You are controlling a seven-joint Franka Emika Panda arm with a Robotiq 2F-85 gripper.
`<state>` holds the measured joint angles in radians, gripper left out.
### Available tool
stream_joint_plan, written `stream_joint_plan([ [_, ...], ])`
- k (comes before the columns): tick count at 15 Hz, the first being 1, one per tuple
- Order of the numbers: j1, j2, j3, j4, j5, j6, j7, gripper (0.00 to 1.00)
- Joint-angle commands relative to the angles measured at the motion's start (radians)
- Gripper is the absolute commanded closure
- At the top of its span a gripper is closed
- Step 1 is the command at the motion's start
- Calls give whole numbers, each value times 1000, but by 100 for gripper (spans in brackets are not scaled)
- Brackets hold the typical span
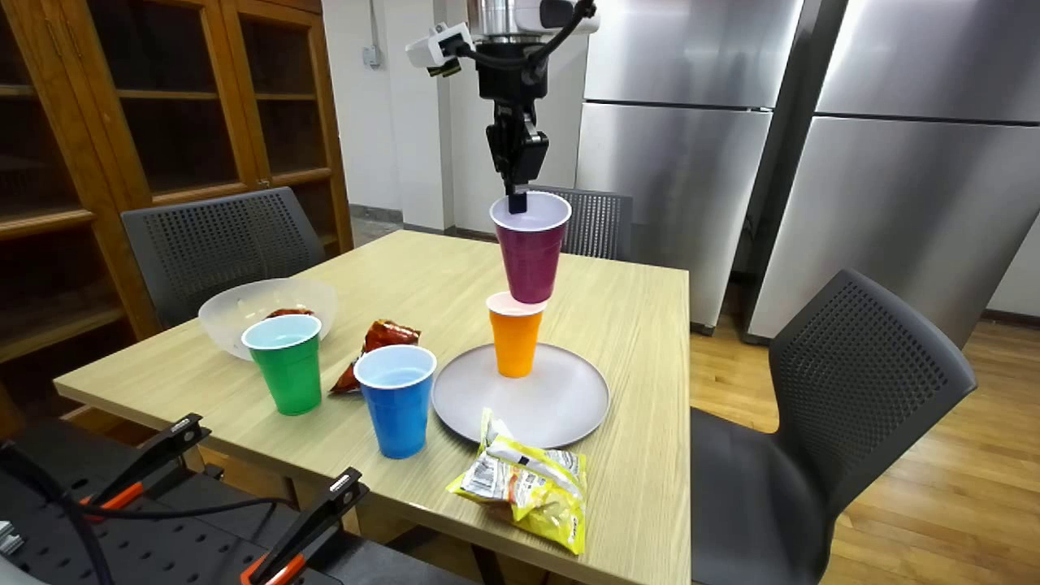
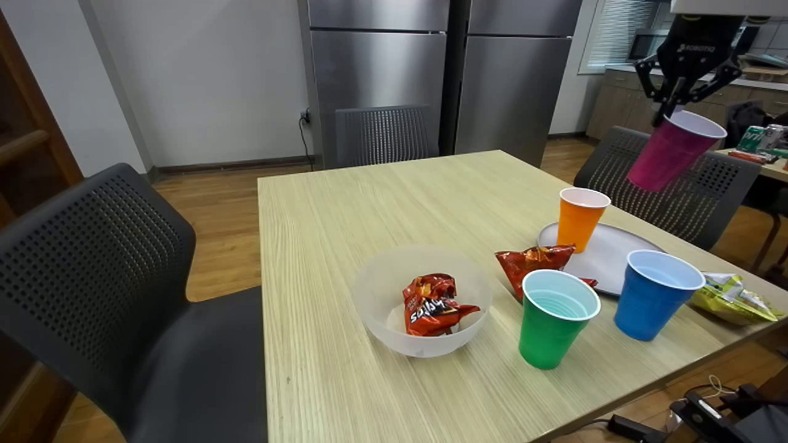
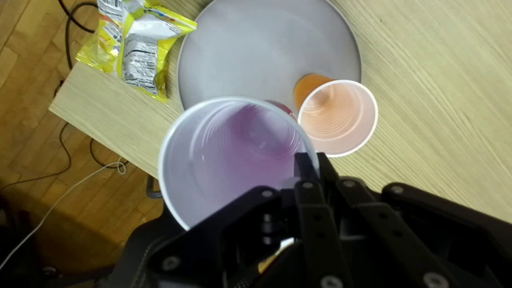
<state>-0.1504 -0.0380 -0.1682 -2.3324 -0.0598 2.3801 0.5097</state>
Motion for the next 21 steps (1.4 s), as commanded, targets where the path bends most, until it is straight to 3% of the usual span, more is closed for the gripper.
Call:
stream_joint_plan([
  [1, -24, -2, -5, -15, -24, -37, 64, 99],
  [11, -44, 69, -45, 22, -8, -60, 108, 99],
  [21, -27, 233, -57, 172, 20, -103, 145, 99],
])
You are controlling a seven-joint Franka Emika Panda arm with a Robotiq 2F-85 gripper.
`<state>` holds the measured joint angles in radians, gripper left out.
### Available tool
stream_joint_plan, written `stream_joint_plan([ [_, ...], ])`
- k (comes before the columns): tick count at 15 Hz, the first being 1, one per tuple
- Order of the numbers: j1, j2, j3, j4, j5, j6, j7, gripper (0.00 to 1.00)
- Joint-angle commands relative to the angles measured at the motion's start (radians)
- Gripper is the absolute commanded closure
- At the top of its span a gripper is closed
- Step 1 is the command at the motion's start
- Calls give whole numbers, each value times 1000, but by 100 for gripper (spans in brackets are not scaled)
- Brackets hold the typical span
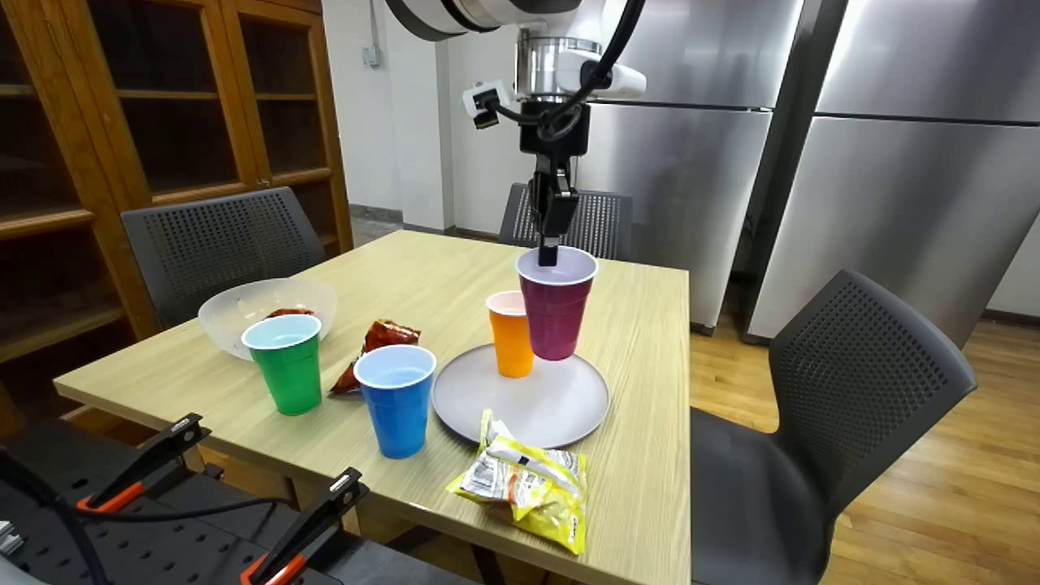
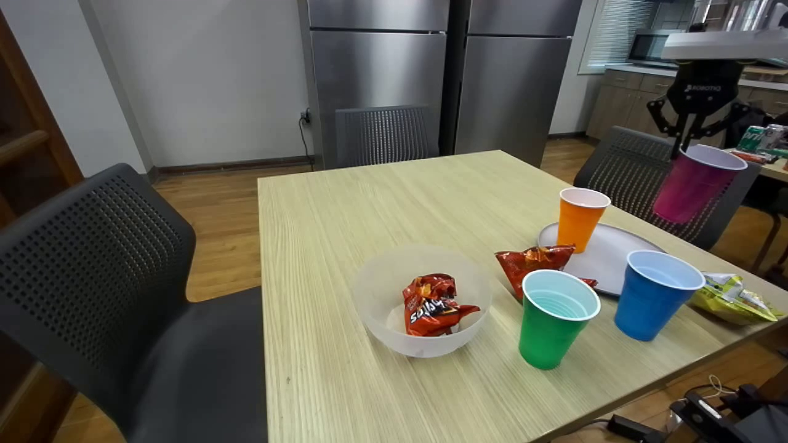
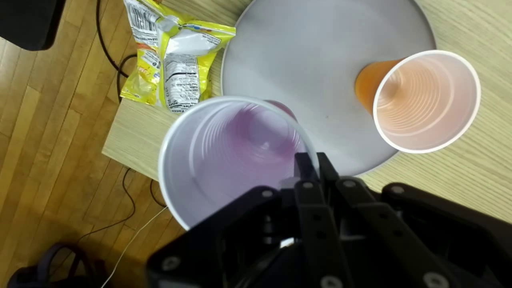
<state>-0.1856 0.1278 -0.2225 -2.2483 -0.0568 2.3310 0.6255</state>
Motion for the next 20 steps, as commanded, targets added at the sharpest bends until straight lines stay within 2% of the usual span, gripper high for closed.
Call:
stream_joint_plan([
  [1, 10, 92, -4, 111, 24, -55, 31, 99],
  [10, 8, 269, -21, 269, 119, -92, 28, 99],
  [20, 1, 366, -43, 342, 166, -114, 30, 99],
])
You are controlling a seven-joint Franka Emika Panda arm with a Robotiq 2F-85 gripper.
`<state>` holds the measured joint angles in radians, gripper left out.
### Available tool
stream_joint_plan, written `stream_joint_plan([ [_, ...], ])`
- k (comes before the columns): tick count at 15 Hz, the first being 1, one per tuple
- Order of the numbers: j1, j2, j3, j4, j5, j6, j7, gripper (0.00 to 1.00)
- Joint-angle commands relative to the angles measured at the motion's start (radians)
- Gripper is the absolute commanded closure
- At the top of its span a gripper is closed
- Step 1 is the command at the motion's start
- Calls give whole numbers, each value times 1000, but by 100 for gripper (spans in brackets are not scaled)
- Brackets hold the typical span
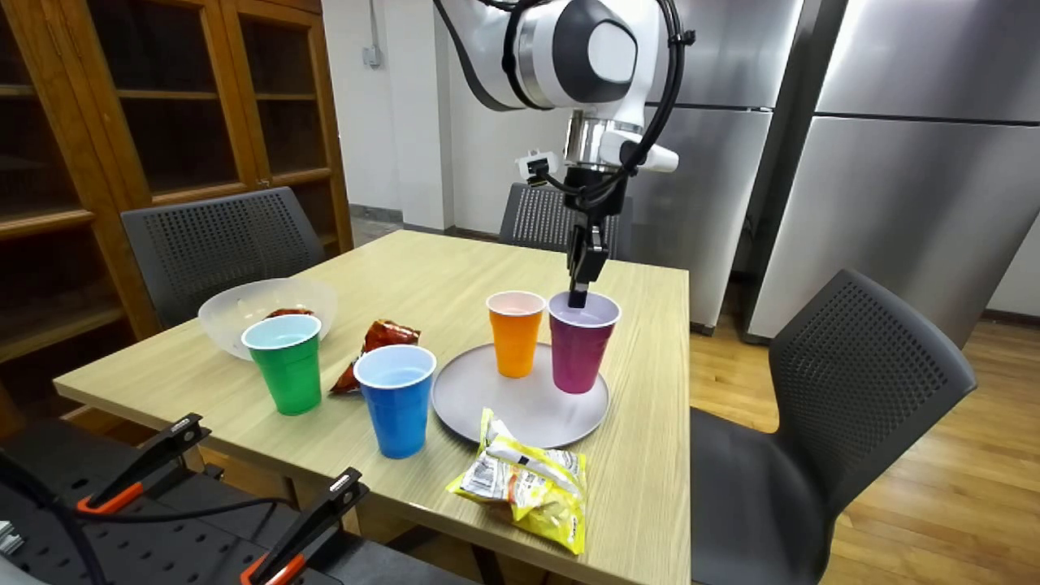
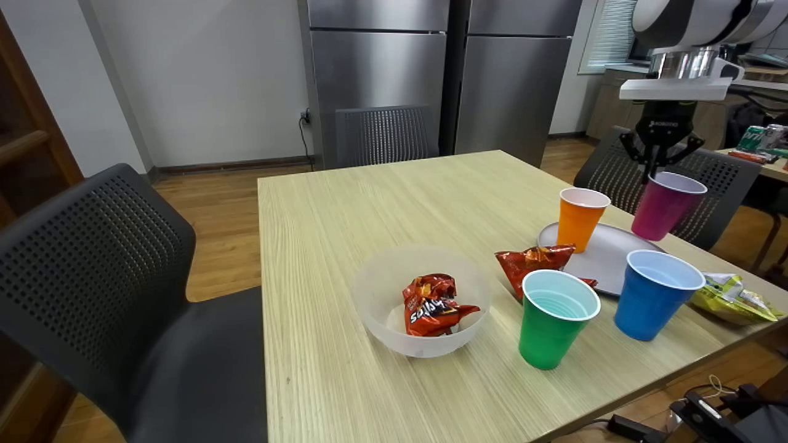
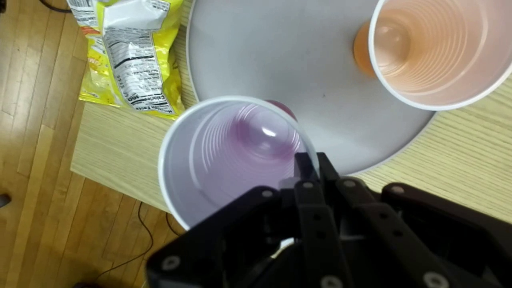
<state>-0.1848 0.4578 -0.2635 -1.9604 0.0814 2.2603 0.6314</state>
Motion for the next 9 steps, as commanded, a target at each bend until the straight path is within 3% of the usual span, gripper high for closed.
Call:
stream_joint_plan([
  [1, 0, 45, -1, 60, 38, -42, 23, 99],
  [9, 6, 107, -6, 112, 48, -43, 50, 99],
])
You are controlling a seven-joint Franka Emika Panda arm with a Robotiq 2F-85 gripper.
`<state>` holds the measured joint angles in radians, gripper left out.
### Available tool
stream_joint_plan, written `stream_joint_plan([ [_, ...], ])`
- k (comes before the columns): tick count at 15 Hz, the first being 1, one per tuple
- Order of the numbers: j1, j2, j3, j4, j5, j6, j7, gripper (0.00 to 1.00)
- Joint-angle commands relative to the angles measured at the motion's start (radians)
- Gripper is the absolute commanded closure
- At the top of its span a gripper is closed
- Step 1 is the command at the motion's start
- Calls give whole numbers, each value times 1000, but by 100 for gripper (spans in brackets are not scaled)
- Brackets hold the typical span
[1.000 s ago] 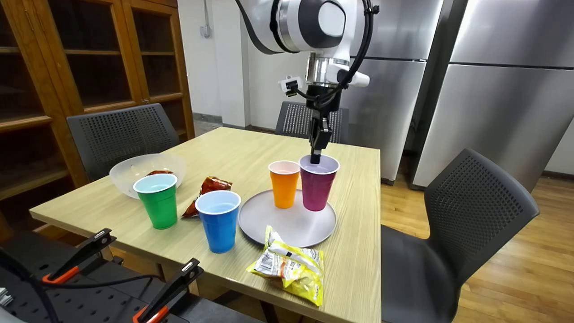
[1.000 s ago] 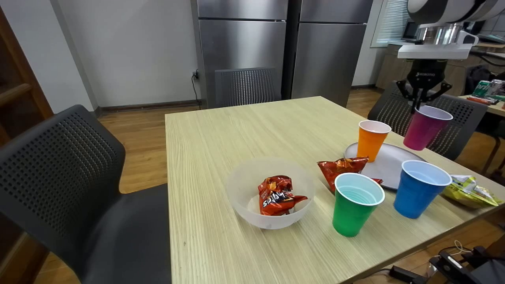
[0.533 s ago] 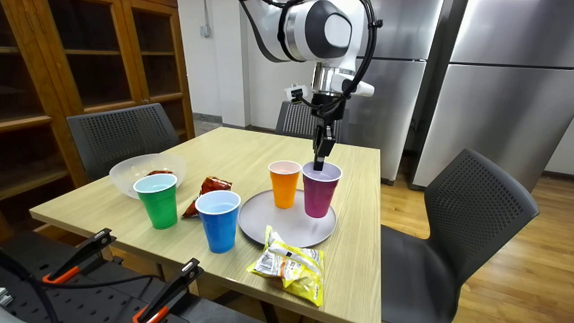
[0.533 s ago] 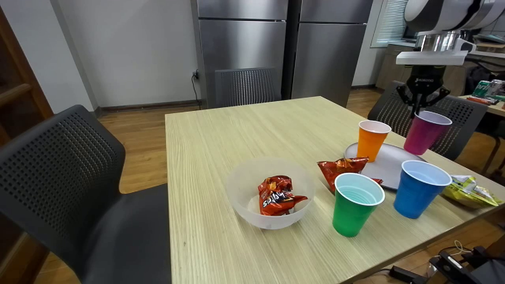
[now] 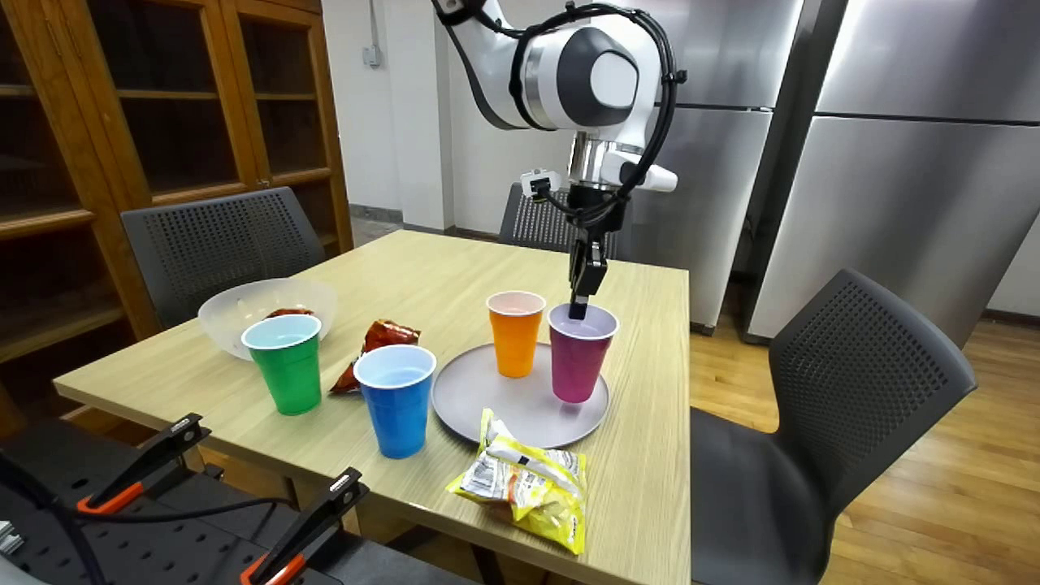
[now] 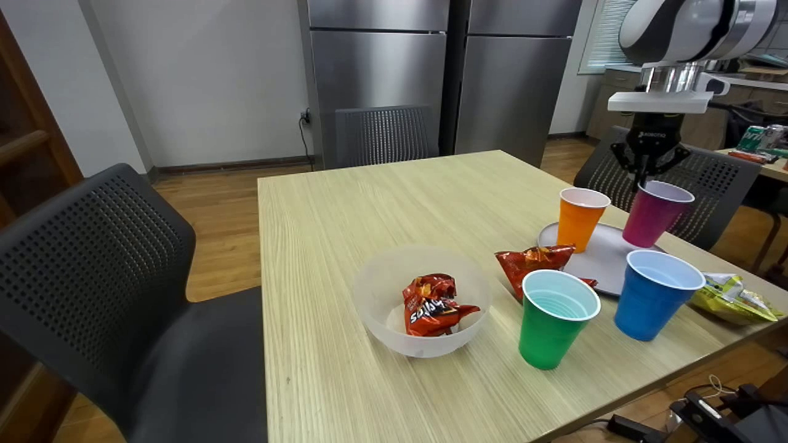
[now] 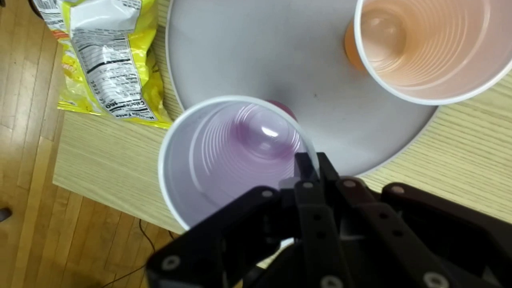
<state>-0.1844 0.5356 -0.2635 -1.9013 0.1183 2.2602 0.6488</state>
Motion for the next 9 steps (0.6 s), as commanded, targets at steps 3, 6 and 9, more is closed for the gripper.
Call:
stream_joint_plan([
  [3, 8, 46, -6, 71, 9, -44, 42, 99],
  [6, 9, 62, -4, 87, 9, -55, 43, 96],
  [9, 13, 75, -4, 100, 7, -61, 44, 99],
])
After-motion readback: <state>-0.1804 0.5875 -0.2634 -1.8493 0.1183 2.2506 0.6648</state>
